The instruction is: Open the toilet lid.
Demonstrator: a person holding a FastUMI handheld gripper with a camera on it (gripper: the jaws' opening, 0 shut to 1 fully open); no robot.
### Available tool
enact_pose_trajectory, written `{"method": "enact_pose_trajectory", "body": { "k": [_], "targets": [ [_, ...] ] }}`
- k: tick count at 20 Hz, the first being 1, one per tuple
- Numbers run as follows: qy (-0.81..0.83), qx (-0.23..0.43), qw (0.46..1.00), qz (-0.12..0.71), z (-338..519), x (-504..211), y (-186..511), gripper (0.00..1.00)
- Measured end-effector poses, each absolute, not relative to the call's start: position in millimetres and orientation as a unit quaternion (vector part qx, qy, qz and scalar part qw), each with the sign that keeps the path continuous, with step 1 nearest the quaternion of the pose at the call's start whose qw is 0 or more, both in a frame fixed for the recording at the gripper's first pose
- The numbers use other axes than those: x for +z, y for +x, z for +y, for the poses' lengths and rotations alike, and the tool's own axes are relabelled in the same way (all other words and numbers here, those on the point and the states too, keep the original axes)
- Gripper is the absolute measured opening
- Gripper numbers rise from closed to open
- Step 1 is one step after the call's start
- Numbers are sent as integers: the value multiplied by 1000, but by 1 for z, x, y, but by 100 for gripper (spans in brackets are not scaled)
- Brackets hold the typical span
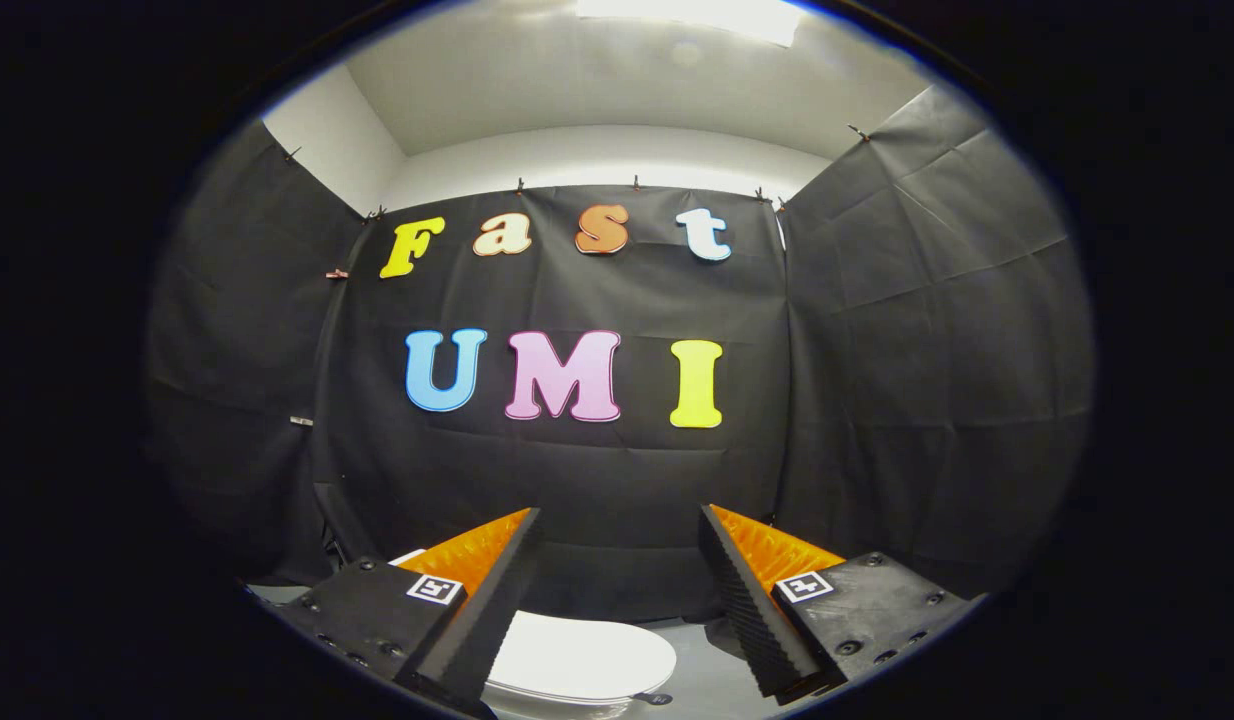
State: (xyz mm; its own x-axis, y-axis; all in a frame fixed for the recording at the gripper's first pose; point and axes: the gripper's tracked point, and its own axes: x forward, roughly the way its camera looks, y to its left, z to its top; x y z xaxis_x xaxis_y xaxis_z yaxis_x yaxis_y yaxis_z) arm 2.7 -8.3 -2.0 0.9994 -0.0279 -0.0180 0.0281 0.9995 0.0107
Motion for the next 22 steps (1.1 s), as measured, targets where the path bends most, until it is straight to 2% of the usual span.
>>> {"method": "enact_pose_trajectory", "body": {
  "k": [5,10,22],
  "targets": [
    [21,-36,999,17,-21,-15,15,98],
    [59,-54,995,54,-40,-59,29,98],
    [232,-129,949,172,-106,-240,59,98]
  ]
}}
